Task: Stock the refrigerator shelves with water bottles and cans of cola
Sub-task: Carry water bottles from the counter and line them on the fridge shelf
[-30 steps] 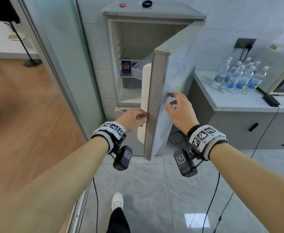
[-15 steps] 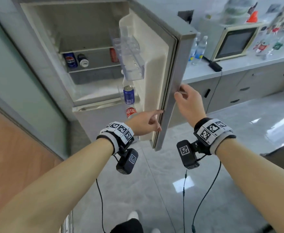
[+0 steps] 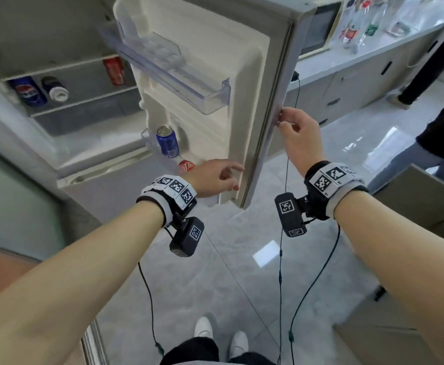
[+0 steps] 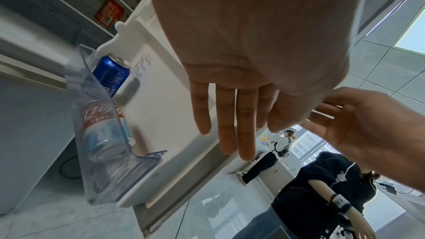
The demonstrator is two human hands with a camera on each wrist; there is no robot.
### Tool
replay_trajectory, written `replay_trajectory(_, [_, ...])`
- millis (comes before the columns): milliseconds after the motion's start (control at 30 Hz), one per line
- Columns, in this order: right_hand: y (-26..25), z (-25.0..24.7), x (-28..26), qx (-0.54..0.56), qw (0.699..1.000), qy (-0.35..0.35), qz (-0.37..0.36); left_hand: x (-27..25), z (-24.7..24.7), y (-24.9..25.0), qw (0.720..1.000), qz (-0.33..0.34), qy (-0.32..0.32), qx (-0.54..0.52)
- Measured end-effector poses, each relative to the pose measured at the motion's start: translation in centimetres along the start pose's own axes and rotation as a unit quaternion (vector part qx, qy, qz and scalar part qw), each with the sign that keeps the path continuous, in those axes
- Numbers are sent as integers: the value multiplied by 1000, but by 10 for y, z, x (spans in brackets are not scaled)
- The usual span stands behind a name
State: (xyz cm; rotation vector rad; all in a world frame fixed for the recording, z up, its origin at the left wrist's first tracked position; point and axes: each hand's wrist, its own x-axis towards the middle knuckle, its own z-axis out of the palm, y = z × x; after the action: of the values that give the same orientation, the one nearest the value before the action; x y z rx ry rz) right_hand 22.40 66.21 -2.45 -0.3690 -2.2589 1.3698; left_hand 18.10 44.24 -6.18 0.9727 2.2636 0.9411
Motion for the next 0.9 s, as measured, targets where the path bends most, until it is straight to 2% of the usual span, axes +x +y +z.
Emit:
replay_trajectory(167, [27, -29, -5, -64, 998, 27, 12, 26, 19, 11, 998, 47, -9, -44])
replay_trajectory(367, [71, -80, -10, -116, 991, 53, 34, 78, 52, 40, 994, 95, -28, -36])
replay_trajectory(567, [117, -132, 21, -156, 986, 49, 41, 148, 85, 76, 989, 142, -29, -6])
replay_trajectory(733, [162, -170, 74, -149, 988, 47, 24, 224, 104, 98, 984, 168, 31, 42])
replay_trajectory(900, [198, -211, 131, -127, 991, 33, 28, 299, 110, 117, 982, 151, 99, 47])
